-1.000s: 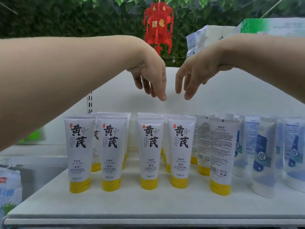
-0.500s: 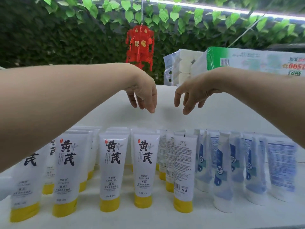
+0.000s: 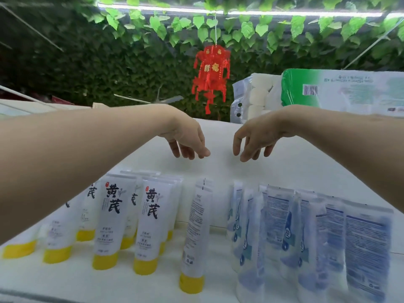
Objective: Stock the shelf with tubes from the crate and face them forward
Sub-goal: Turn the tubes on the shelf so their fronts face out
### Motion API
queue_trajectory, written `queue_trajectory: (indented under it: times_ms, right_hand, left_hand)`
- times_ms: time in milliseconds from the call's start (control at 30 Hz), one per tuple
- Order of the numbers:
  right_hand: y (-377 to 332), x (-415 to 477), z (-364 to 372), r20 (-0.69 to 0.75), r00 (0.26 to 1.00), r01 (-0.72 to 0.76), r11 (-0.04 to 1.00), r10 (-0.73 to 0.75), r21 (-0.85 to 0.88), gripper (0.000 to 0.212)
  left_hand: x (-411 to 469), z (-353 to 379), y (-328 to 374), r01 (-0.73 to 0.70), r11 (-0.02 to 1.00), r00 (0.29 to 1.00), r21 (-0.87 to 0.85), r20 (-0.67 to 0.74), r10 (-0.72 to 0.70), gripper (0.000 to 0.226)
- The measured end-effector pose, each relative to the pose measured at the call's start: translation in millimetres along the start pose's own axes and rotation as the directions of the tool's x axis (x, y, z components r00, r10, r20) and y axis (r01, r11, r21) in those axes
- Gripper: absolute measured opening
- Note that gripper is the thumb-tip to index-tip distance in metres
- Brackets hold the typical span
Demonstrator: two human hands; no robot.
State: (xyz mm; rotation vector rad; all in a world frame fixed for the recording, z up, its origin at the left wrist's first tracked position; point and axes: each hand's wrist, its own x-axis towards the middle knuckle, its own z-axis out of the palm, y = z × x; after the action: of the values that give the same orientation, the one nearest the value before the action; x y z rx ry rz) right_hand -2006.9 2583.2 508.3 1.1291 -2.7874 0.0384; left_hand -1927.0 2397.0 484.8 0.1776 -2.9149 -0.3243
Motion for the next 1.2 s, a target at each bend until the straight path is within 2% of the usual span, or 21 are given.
queue_trajectory:
  times_ms: [133, 400, 800, 1000, 1200]
  right_hand:
    - [15, 8, 7, 0.026, 1.0, 0.003, 1.0, -0.004, 0.024, 0.021]
    - [34, 39, 20, 0.143, 0.989, -0.058, 0.995, 0.046, 0.08, 0.017]
    - [37, 70, 33, 0.365, 0.928, -0.128, 0.982, 0.068, 0.14, 0.038]
    - [35, 75, 32, 0.385, 0.921, -0.13, 0.981, 0.066, 0.143, 0.045]
    - [39, 76, 33, 0.383, 0.922, -0.116, 0.983, 0.054, 0.141, 0.043]
  left_hand:
    - [11, 1, 2, 0.042, 0.999, 0.998, 0.0, 0.046, -0.042, 0.034]
    - [48, 13, -7, 0.098, 0.993, 0.971, -0.07, 0.227, -0.08, 0.045]
    - [92, 29, -5, 0.115, 0.993, 0.912, -0.003, 0.396, -0.104, 0.063]
    - [98, 28, -6, 0.11, 0.994, 0.905, 0.014, 0.412, -0.106, 0.067]
    - [97, 30, -6, 0.062, 0.998, 0.908, 0.006, 0.415, -0.06, 0.068]
